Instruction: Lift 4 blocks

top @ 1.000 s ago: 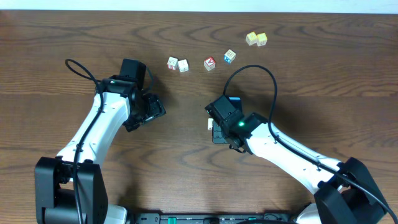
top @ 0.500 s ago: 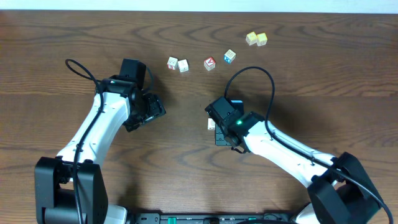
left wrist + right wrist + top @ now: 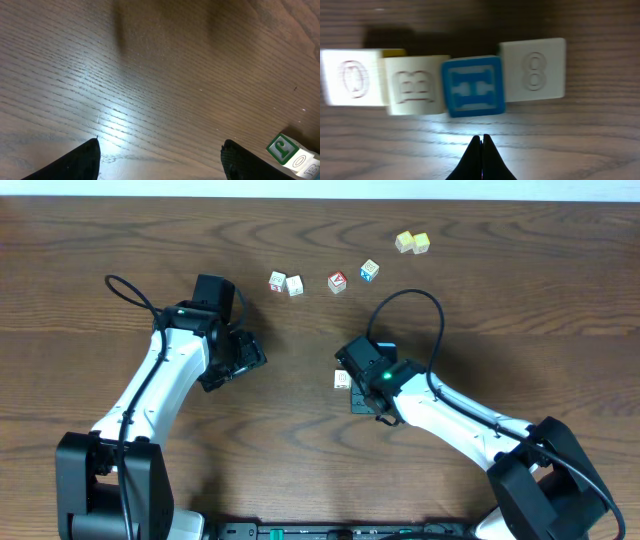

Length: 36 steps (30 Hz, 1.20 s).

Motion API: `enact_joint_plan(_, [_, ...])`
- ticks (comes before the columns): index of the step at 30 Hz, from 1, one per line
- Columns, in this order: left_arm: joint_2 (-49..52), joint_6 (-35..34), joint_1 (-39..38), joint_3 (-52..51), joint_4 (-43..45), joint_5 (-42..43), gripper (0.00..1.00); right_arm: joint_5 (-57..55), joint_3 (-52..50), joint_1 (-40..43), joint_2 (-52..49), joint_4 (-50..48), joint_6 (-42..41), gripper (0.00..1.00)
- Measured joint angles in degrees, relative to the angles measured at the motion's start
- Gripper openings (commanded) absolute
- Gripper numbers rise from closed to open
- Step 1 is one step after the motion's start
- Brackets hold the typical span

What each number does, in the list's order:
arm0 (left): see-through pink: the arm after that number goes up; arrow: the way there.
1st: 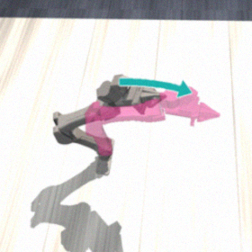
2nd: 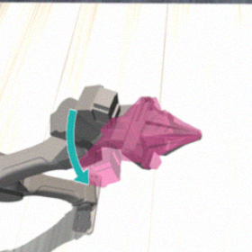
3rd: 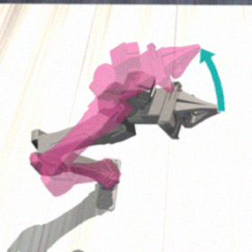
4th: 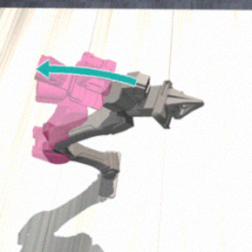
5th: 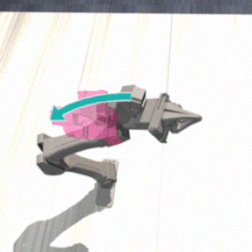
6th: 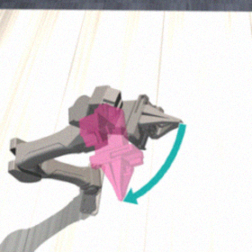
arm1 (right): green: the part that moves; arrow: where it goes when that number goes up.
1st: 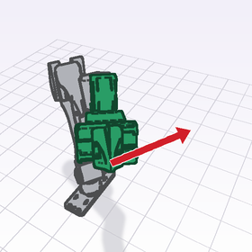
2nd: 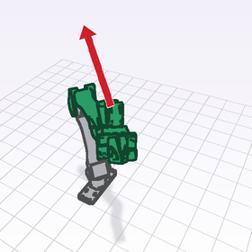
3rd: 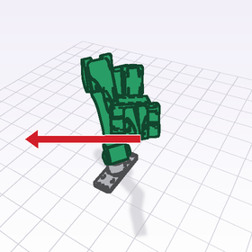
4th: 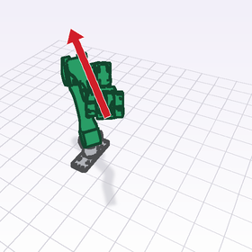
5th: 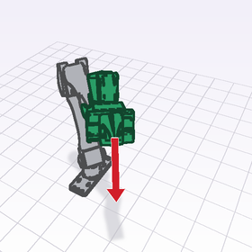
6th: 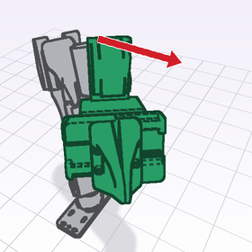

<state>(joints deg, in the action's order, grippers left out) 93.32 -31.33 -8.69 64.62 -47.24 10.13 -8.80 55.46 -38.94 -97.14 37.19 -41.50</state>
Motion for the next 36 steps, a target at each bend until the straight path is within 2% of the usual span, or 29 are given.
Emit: enact_joint_plan(36, [0.0,0.0,0.0,0.0,0.0,0.0,0.78,4.5,-0.6,1.6,-2.3,-2.3,1.9,0.01])
